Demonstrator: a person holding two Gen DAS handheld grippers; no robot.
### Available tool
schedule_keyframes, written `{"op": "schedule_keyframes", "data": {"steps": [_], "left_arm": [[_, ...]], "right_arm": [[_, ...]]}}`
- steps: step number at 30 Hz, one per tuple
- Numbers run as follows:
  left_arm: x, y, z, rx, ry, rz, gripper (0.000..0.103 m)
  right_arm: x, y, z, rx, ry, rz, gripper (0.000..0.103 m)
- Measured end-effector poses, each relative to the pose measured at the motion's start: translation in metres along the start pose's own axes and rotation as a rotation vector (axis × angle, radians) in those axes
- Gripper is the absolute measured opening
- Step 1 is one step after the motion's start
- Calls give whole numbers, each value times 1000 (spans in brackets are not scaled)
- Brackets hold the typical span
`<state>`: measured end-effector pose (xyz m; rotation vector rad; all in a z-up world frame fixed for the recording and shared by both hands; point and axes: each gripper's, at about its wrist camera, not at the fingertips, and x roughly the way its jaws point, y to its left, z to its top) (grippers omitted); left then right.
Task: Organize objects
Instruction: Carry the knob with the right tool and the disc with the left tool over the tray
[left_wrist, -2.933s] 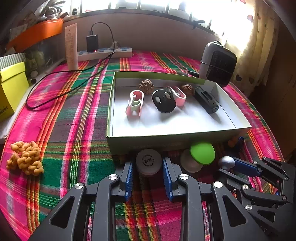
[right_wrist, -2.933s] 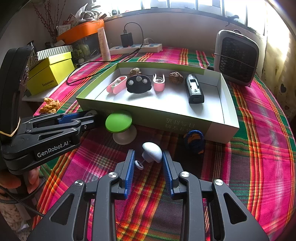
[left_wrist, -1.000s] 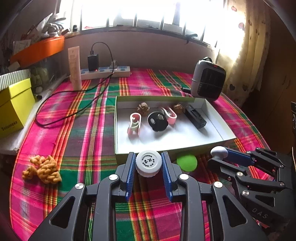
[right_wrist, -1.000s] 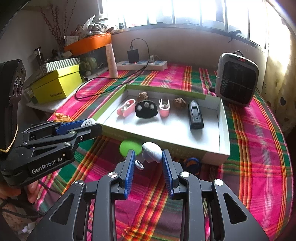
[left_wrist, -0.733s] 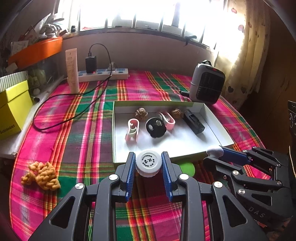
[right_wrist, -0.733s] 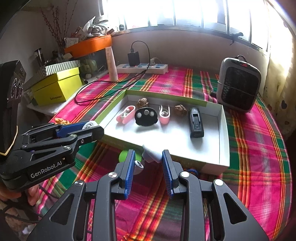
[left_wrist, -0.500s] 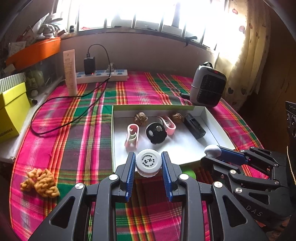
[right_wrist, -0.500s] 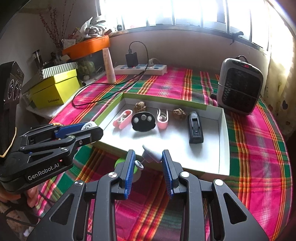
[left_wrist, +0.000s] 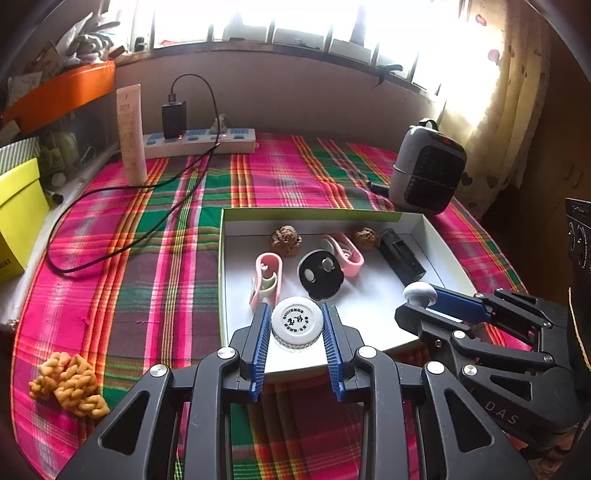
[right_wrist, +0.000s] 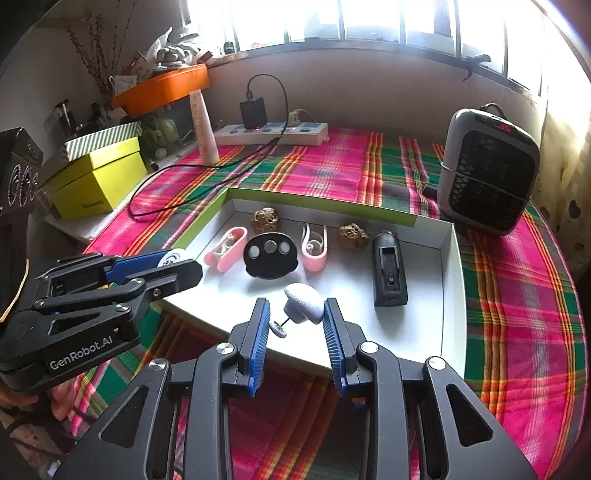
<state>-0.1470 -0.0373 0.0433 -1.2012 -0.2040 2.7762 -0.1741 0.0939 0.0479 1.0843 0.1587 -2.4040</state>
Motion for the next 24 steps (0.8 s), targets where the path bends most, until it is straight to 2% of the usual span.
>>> {"op": "schedule_keyframes", "data": {"steps": [24], "left_arm": [[29, 5, 0, -21, 56, -7, 26]], "right_arm": [[31, -4, 12, -23, 65, 16, 31]]}}
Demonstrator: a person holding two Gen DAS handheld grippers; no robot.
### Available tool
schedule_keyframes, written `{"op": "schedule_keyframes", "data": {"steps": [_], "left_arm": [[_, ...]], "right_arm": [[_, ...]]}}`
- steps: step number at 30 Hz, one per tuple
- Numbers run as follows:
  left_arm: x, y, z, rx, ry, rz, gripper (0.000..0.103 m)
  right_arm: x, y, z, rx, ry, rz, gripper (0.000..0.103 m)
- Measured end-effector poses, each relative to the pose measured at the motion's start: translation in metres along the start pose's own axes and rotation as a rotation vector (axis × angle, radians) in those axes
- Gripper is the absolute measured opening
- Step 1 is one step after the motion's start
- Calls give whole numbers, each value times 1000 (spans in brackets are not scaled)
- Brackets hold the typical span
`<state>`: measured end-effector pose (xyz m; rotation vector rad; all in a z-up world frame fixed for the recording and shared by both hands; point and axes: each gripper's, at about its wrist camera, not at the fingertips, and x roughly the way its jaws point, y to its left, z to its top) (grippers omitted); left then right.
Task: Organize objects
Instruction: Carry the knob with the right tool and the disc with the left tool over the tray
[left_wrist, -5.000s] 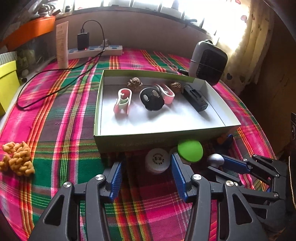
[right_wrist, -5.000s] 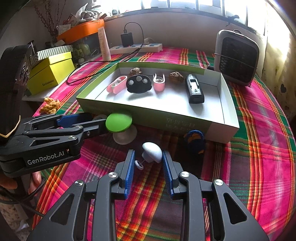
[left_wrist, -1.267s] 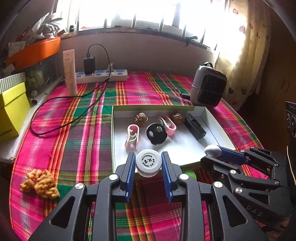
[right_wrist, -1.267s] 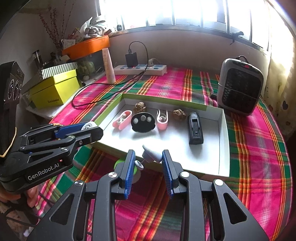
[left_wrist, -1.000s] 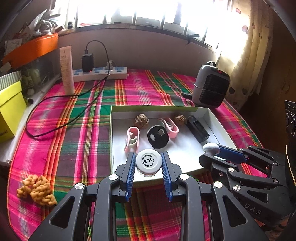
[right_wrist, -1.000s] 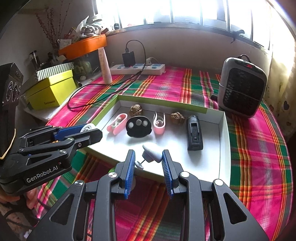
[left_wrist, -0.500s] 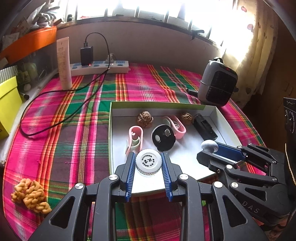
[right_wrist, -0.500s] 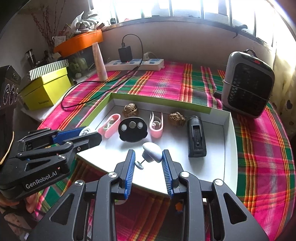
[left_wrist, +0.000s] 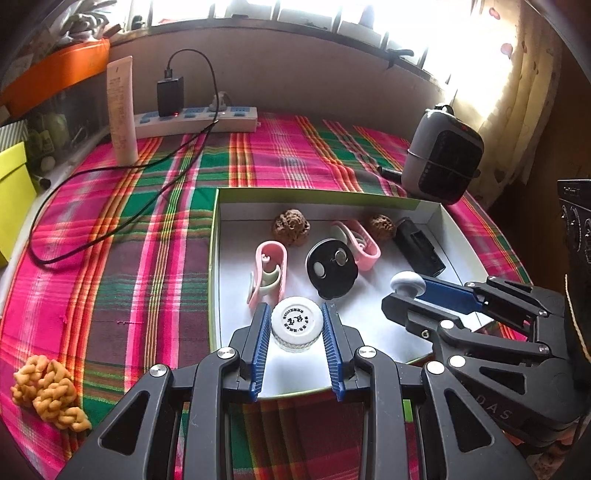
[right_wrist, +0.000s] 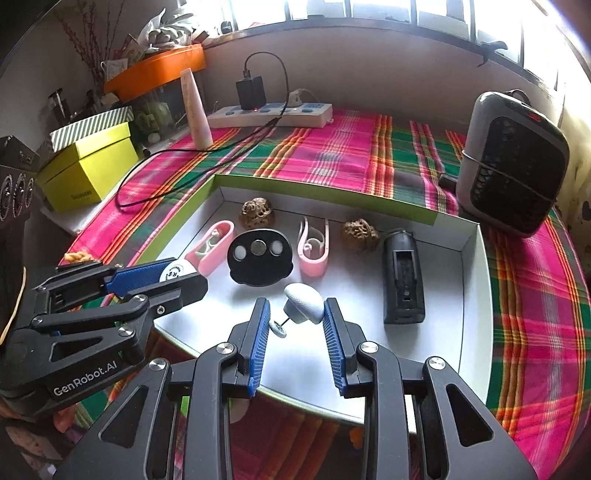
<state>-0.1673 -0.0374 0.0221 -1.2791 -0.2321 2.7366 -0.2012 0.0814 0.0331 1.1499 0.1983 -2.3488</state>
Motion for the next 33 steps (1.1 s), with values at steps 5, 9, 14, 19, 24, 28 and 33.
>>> {"op": "schedule_keyframes", "data": {"steps": [5, 9, 14, 19, 24, 28, 33], "left_arm": [[4, -1, 1, 11, 5, 1, 26], [7, -2, 1, 22, 8, 13, 26], [9, -2, 3, 29, 8, 18, 26], [10, -4, 4, 44, 11, 20, 26], [11, -5, 3, 54, 11, 29, 26], [10, -6, 2, 51, 10, 8, 26], [12, -7, 2, 62, 15, 3, 26]], "right_arm": [[4, -1, 2, -6, 7, 1, 31], [7, -1, 2, -15, 14, -3, 31], [11, -3, 3, -19, 26, -12, 31], [13, -5, 3, -21, 35, -20, 31], [17, -5, 2, -21, 41, -20, 31], [17, -5, 2, -19, 37, -20, 31], [17, -6, 1, -21, 39, -22, 31]]}}
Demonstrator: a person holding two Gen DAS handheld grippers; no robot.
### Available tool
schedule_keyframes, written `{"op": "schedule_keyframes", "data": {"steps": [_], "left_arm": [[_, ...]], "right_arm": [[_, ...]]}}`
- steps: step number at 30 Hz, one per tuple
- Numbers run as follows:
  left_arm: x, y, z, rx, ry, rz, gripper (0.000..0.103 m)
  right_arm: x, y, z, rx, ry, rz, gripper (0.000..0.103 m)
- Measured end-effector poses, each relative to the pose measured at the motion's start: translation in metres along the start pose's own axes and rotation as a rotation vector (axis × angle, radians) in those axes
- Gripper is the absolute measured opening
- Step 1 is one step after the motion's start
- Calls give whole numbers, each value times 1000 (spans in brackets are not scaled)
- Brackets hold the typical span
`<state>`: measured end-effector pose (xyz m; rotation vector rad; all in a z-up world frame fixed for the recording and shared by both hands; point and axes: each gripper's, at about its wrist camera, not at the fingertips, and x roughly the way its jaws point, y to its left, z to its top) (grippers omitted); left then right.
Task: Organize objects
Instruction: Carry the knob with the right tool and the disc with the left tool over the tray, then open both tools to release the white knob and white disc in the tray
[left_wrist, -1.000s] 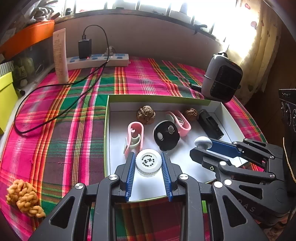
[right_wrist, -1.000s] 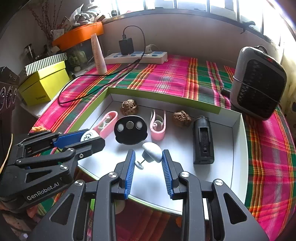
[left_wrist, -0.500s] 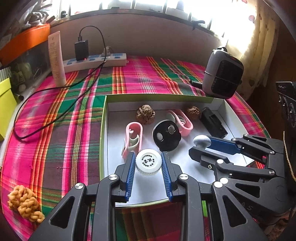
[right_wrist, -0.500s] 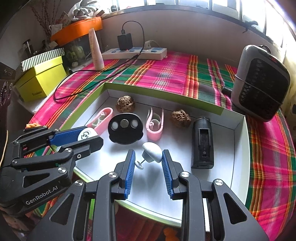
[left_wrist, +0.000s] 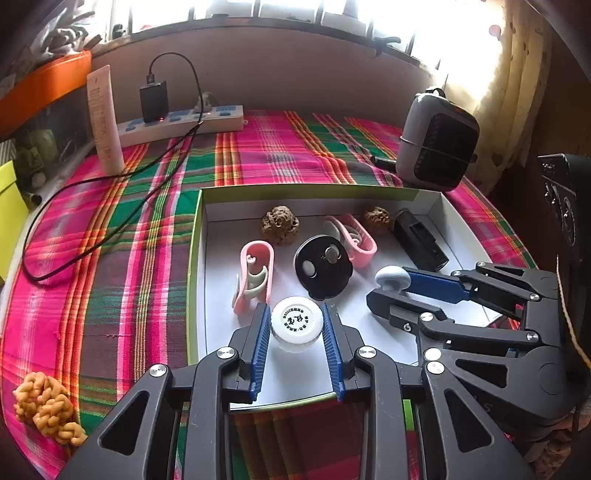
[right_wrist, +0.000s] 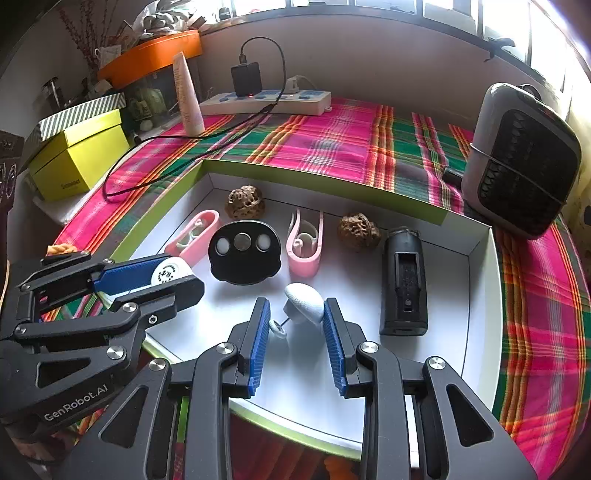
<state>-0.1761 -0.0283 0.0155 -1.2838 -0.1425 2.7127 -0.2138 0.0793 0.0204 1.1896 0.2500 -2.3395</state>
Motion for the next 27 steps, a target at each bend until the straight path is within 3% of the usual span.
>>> {"op": "schedule_keyframes", "data": {"steps": [9, 27], "left_arm": [[5, -5, 0, 48, 12, 31, 27], [4, -6, -1, 44, 18, 37, 27]], "right_arm": [[1, 1, 1, -12, 1, -7, 31], [0, 2, 0, -16, 1, -18, 31]]}}
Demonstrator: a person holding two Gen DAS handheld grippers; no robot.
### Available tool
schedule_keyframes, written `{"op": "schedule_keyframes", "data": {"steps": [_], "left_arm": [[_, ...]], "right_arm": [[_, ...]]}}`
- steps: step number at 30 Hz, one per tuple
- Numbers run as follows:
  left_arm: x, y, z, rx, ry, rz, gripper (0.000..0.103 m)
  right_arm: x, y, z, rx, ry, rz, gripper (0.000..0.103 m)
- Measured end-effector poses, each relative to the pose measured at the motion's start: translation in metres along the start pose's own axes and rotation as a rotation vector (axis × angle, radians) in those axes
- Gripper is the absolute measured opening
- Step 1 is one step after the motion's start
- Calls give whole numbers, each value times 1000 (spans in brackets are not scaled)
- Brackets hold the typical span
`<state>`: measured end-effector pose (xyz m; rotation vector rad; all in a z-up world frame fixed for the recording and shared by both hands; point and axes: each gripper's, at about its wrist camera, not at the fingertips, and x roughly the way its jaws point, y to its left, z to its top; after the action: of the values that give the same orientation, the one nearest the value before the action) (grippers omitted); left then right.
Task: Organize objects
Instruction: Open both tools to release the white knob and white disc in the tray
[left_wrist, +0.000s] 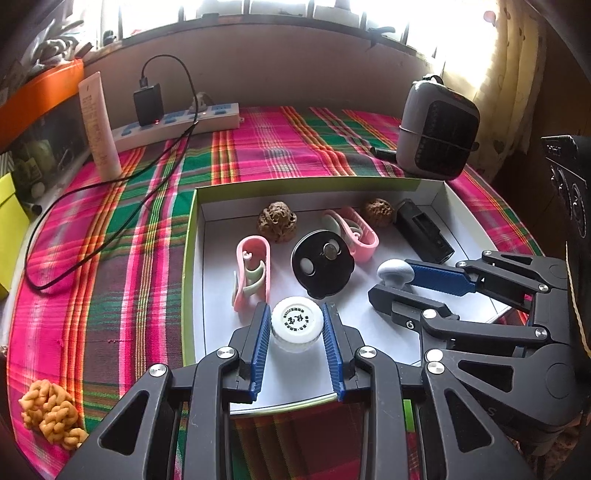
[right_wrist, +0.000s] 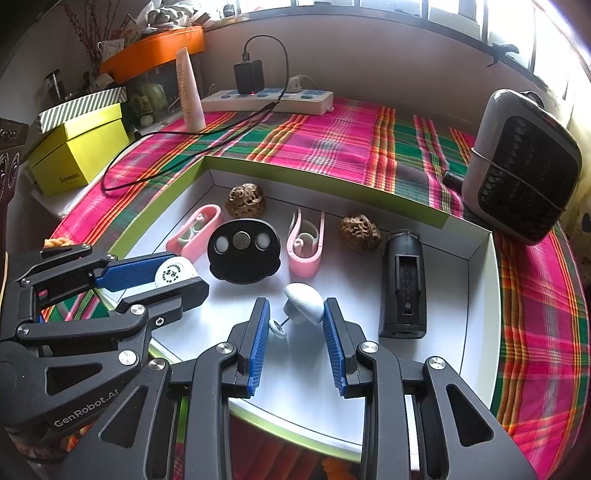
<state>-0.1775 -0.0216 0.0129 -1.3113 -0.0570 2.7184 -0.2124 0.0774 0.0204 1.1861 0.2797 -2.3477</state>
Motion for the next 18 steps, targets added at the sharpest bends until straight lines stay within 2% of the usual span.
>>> {"op": "schedule_keyframes", "data": {"steps": [12, 18], "left_arm": [[-2, 1, -1, -20, -2, -5, 31], [-6, 5, -1, -41, -6, -7, 35]], "right_arm": [[-2, 0, -1, 10, 1, -10, 31], [-4, -2, -1, 20, -3, -23, 44]]}}
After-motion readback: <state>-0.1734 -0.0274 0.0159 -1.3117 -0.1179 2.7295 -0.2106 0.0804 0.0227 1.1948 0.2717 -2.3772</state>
